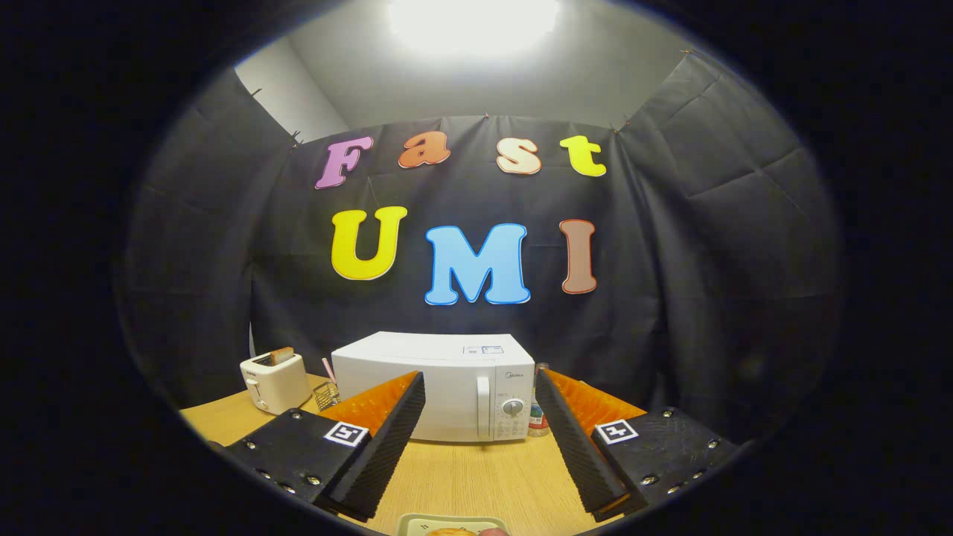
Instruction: Open the microwave, put the food inside, and close the microwave door.
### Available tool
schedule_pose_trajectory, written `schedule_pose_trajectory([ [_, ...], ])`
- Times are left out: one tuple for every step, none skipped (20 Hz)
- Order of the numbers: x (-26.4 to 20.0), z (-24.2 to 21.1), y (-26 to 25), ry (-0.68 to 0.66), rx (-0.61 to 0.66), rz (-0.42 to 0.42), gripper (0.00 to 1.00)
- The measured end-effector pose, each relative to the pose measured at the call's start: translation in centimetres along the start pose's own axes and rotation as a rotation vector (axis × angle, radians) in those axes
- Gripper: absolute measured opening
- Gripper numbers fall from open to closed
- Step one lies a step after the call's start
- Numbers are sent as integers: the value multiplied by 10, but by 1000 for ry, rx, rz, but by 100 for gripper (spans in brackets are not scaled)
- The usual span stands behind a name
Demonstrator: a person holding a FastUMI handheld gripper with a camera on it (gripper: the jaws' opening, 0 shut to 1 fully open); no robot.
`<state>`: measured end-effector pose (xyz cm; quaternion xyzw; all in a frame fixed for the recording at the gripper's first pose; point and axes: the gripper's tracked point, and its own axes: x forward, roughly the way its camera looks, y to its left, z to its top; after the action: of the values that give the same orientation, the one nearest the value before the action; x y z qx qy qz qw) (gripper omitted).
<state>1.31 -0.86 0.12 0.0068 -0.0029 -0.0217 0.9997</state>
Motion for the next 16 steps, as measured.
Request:
schedule_pose_trajectory([
  [5, -2, -4, 4, 5, -7, 96],
  [10, -2, -10, 5, 5, -14, 95],
  [17, -5, -15, 6, 1, -17, 96],
  [24, -8, -20, 14, -5, -18, 95],
  [31, -13, -22, 24, -7, -15, 95],
  [40, -17, -25, 32, -6, -8, 95],
  [50, -21, -27, 39, -6, -3, 95],
  [61, -26, -29, 48, -3, 2, 96],
  [72, -32, -29, 60, 5, 10, 96],
  [85, -38, -28, 70, 12, 20, 96],
  [96, -44, -28, 79, 16, 28, 96],
  [109, -50, -26, 90, 20, 38, 95],
  [121, -57, -24, 101, 22, 51, 96],
  [132, -62, -21, 109, 21, 66, 95],
  [143, -69, -19, 115, 16, 76, 95],
  [154, -75, -19, 121, 12, 80, 96],
])
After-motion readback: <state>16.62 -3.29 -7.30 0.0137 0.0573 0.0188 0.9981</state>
